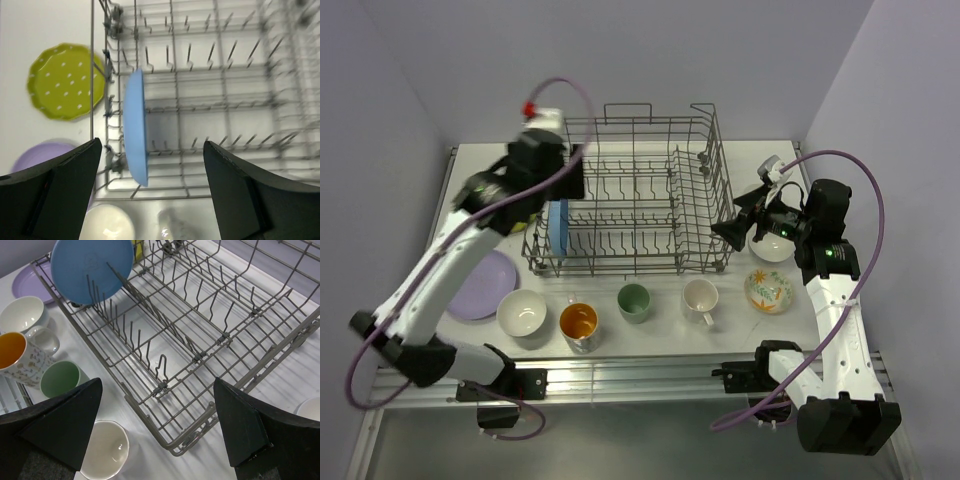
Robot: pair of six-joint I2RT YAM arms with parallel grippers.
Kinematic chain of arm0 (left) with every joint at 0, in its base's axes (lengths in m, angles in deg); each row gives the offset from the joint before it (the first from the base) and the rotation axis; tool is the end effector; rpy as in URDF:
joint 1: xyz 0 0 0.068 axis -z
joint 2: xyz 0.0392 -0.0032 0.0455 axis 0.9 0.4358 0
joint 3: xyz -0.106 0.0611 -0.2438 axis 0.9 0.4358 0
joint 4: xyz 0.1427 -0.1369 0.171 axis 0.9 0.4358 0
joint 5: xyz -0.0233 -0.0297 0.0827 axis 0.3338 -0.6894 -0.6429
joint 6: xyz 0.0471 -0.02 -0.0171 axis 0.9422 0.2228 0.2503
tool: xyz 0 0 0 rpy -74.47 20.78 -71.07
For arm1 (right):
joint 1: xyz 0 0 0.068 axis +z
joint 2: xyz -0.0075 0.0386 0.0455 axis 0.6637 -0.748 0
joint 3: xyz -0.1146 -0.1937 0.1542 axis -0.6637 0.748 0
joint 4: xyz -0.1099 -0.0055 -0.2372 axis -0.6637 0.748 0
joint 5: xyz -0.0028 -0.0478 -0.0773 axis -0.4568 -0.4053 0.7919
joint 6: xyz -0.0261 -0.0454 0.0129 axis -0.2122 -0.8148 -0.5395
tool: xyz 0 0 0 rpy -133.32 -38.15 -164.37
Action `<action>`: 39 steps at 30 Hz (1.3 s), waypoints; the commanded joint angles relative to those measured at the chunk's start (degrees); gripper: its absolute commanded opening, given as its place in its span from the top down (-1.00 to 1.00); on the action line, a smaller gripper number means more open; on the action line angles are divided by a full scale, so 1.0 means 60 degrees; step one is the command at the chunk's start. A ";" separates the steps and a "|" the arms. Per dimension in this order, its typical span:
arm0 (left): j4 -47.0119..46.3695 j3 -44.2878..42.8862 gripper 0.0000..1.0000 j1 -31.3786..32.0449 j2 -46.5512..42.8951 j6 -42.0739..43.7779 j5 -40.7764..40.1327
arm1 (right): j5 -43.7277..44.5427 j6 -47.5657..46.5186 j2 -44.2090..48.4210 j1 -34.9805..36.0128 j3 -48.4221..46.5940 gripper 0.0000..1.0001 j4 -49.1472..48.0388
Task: Load the mixed dishes into the dish rack
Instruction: Insert the plate into the dish rack, then grab a plate with the left arm
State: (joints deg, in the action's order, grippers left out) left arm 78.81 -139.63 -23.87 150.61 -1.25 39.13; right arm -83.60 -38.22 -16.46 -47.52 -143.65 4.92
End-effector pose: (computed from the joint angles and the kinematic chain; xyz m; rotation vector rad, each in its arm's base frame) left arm 0.2281 -0.1689 0.4413 0.0699 2.1450 0.0095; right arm 0.1894 0.0098 0.3648 -0.7647 1.6455 0.6641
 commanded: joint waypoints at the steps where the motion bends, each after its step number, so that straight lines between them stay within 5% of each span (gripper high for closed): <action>1: -0.2275 0.1620 -0.81 -0.2179 -0.1799 -0.0743 0.2935 | -0.0186 -0.0191 0.0029 -0.0008 -0.0291 -1.00 -0.0085; 5: -0.3484 0.3722 -0.99 -0.4529 -0.3937 -0.1374 0.4300 | 0.0572 -0.0659 -0.0336 0.0694 -0.1592 -1.00 0.0939; 7: -0.3441 0.4453 -0.98 -0.5451 -0.4234 -0.1638 0.4768 | 0.1623 -0.0777 -0.0541 0.1772 -0.2034 -0.99 0.1204; 10: -0.3382 0.5535 -0.91 -0.8402 -0.4512 -0.1960 0.6095 | 0.2316 -0.0704 -0.0995 0.3005 -0.2577 -0.98 0.1425; 14: -0.3792 0.7033 -0.84 -1.0855 -0.4500 -0.2809 0.7510 | 0.2231 -0.0835 -0.1464 0.3639 -0.2739 -0.98 0.1542; 23: -0.2548 0.9201 -0.74 -1.1769 -0.4703 -0.6091 0.4174 | 0.1762 -0.2022 -0.2429 0.4284 -0.3675 -1.00 0.2727; 31: -0.2825 1.0828 -0.61 -1.1930 -0.4763 -0.6504 0.2973 | 0.1381 -0.2051 -0.3150 0.4461 -0.3881 -0.99 0.2963; 39: -0.2386 1.0829 -0.62 -1.1930 -0.4323 -0.6869 0.2926 | 0.1673 -0.1993 -0.3428 0.4461 -0.3984 -0.99 0.3198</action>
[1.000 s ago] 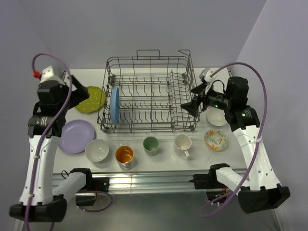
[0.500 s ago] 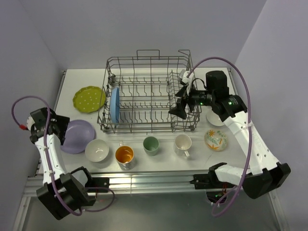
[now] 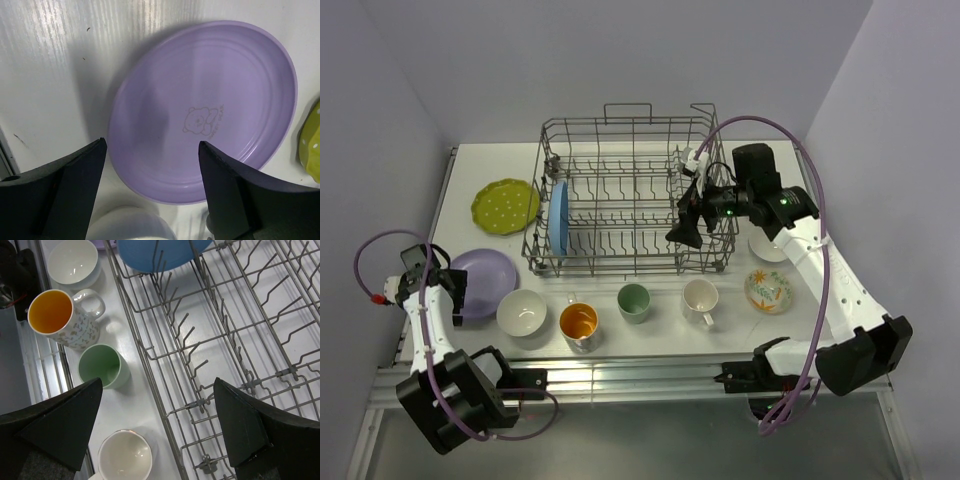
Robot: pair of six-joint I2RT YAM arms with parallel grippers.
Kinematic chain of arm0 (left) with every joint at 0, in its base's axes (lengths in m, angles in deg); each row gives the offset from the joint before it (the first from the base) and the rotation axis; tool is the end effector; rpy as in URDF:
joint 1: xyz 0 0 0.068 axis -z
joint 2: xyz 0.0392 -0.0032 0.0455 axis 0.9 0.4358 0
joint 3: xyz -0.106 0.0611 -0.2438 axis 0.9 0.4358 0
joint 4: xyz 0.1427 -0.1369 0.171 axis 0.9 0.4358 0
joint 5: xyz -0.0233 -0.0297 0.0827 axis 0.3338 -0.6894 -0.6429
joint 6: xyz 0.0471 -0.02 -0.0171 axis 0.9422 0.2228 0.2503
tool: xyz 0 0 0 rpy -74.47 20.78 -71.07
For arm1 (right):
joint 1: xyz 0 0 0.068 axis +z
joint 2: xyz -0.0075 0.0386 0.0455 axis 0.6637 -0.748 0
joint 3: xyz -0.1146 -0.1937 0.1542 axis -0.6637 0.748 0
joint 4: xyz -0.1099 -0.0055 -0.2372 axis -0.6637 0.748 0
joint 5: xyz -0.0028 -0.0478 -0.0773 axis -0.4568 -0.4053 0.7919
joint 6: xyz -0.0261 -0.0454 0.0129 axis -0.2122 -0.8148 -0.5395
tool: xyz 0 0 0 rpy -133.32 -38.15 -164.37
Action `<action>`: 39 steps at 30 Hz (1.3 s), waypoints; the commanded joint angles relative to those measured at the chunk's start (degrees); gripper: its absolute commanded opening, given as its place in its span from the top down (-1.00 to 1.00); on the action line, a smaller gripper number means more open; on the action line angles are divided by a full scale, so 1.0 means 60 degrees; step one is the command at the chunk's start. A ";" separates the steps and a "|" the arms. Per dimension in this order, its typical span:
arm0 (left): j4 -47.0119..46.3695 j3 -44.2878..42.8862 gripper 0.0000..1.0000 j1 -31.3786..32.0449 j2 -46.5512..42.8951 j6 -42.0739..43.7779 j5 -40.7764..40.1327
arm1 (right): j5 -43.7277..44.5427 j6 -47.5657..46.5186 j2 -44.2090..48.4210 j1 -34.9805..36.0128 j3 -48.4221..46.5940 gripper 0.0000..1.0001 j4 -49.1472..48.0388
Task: Load the mixed dishes into the dish rack
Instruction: Grab a plate with the left arm
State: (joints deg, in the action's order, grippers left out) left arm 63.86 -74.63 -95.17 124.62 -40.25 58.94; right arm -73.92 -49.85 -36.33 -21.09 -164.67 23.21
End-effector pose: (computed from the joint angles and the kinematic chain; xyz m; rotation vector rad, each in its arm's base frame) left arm 0.1462 0.0964 0.2055 -1.9388 1.8029 0.1130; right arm 0.2314 0.1138 0.3848 -1.2247 1.7114 0.8150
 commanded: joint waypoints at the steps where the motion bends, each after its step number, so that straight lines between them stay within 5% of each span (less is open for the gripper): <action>1: 0.0207 -0.0033 -0.62 -0.0047 0.0037 -0.0530 -0.0462 | 0.0133 -0.0040 -0.0160 0.0071 -0.0494 -1.00 0.0149; 18: -0.0626 0.0478 -0.50 -0.0077 0.1634 -0.0487 0.0167 | 0.0222 0.0355 -0.0029 -0.0016 -0.0114 -1.00 -0.0539; 31: -0.2413 0.1241 0.84 -0.0077 0.2573 -0.0400 0.1617 | -0.0686 0.0575 0.0776 -0.0397 0.0823 -1.00 -0.1199; 39: -0.2137 0.0803 1.00 -0.0077 0.0963 0.0317 0.1413 | -0.0921 0.0561 0.1274 -0.0441 0.1263 -1.00 -0.1302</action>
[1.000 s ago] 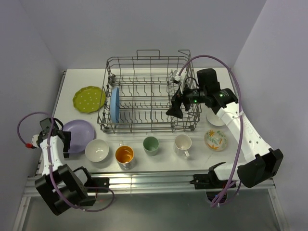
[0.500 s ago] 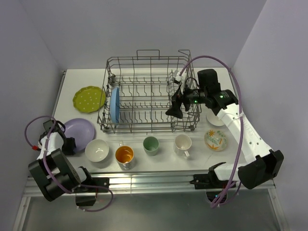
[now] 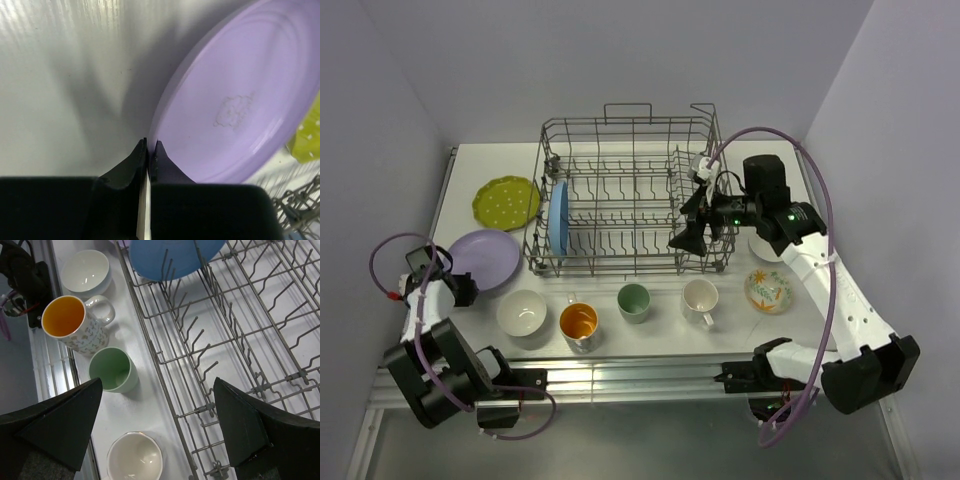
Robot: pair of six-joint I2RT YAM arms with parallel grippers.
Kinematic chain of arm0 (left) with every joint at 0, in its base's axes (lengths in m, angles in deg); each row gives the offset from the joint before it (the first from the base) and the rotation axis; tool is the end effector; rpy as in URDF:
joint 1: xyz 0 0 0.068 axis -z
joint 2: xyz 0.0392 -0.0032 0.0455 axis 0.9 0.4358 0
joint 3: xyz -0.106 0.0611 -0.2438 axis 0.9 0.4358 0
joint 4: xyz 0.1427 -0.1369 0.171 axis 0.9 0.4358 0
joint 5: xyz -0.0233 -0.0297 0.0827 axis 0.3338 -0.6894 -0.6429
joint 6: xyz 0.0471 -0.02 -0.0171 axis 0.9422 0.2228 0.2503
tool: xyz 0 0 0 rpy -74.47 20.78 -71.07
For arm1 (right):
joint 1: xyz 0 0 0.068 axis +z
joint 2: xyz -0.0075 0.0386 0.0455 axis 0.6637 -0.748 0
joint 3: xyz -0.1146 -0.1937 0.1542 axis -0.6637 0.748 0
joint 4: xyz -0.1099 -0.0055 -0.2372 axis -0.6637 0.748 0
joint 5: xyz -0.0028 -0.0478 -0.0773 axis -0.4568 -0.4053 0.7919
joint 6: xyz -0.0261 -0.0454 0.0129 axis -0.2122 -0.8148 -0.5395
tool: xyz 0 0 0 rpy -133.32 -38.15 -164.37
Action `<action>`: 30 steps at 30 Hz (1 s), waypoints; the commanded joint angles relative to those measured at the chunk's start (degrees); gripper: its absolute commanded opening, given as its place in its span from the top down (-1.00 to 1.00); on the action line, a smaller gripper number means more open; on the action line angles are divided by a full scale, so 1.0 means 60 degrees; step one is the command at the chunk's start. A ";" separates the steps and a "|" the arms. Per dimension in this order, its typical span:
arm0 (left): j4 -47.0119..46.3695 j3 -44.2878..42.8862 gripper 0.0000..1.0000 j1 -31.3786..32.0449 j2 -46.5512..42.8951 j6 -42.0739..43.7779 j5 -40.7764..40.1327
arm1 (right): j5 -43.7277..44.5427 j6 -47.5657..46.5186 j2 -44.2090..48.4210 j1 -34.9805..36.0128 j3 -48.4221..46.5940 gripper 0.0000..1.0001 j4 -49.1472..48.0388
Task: Load the mixed dishes into the dish rack
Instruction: Grab a plate with the left arm, then pass the plate from the left arm to the right
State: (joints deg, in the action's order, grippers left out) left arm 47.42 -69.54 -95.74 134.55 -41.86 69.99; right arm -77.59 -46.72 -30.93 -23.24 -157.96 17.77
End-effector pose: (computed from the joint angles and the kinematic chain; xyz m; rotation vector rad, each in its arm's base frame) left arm 0.1712 0.1058 0.1636 -1.9486 1.8241 -0.1507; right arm 0.2172 0.1005 0.3773 -1.1708 1.6639 0.8611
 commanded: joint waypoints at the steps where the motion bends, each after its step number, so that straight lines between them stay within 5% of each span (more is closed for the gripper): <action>1: 0.0734 -0.0134 1.00 0.0018 -0.1244 0.0646 -0.0533 | -0.0353 0.0039 0.0491 -0.0085 0.0232 -1.00 -0.0394; 15: 0.2434 -0.1832 1.00 0.0018 -0.3666 0.1349 -0.1061 | -0.1450 -0.0428 0.0552 -0.0114 0.0410 -1.00 -0.0162; 30: 0.2522 -0.4426 1.00 0.0018 -0.2657 0.1305 0.0082 | -0.1071 -0.1557 -0.0020 0.0720 -0.0675 -0.99 0.0865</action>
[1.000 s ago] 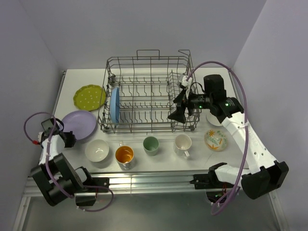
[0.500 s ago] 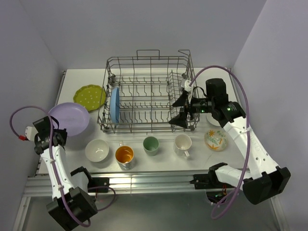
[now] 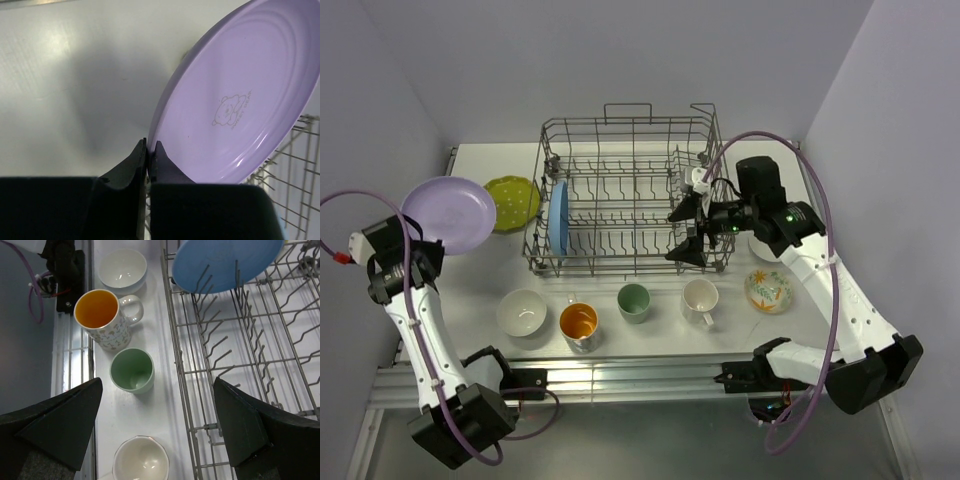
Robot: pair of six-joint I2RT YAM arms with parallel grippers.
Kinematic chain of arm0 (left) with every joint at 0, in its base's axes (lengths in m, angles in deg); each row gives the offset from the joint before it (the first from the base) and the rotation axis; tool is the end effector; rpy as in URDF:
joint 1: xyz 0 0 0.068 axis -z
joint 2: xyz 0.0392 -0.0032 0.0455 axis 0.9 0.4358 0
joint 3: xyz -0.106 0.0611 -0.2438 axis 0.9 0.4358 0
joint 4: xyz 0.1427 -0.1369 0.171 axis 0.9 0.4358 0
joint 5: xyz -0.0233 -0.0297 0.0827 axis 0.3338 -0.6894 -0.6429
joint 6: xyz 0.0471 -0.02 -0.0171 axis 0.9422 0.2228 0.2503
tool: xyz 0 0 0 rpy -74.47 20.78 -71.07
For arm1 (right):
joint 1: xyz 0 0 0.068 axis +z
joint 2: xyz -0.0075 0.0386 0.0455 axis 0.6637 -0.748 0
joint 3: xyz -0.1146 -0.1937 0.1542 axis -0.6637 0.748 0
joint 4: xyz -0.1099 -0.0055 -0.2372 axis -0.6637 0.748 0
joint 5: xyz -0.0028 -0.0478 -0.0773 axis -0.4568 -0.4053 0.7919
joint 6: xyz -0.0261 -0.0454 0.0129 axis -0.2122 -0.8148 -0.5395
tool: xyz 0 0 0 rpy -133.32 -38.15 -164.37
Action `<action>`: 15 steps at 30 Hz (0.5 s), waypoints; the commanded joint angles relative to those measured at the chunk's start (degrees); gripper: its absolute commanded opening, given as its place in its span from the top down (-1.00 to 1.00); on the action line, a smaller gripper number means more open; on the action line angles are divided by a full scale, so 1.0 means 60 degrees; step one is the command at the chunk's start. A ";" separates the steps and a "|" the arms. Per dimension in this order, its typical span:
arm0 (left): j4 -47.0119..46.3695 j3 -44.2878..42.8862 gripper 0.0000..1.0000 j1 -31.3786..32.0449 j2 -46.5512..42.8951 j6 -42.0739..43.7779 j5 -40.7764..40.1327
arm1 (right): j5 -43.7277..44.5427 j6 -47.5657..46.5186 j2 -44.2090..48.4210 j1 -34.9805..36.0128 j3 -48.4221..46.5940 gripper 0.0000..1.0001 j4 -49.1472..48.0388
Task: Load the mixed dishes into the dish rack
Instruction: Pass the plate from the left arm to the right
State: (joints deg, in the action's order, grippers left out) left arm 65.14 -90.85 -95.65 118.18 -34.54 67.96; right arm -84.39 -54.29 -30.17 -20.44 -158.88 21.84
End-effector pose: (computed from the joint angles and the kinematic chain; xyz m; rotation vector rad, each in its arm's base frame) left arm 0.1499 0.0939 0.3106 -1.6003 1.6733 -0.1460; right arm 0.2013 0.1096 0.3815 -1.3432 1.5074 0.9511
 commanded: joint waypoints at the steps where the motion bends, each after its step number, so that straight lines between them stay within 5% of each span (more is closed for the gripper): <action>1: -0.0417 -0.1021 1.00 0.0003 0.0203 0.0085 0.0580 | 0.0105 -0.0297 -0.0191 0.0313 -0.0624 -0.99 0.0188; 15: -0.0958 -0.2223 1.00 0.0032 0.1009 -0.0353 0.2324 | 0.2317 -0.1732 -0.1465 0.2934 -0.2557 -0.99 0.0935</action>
State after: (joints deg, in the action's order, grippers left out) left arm 64.03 -100.20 -95.63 124.36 -35.13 77.58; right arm -74.27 -61.37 -37.23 -5.12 -169.81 25.36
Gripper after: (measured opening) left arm 0.077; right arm 0.994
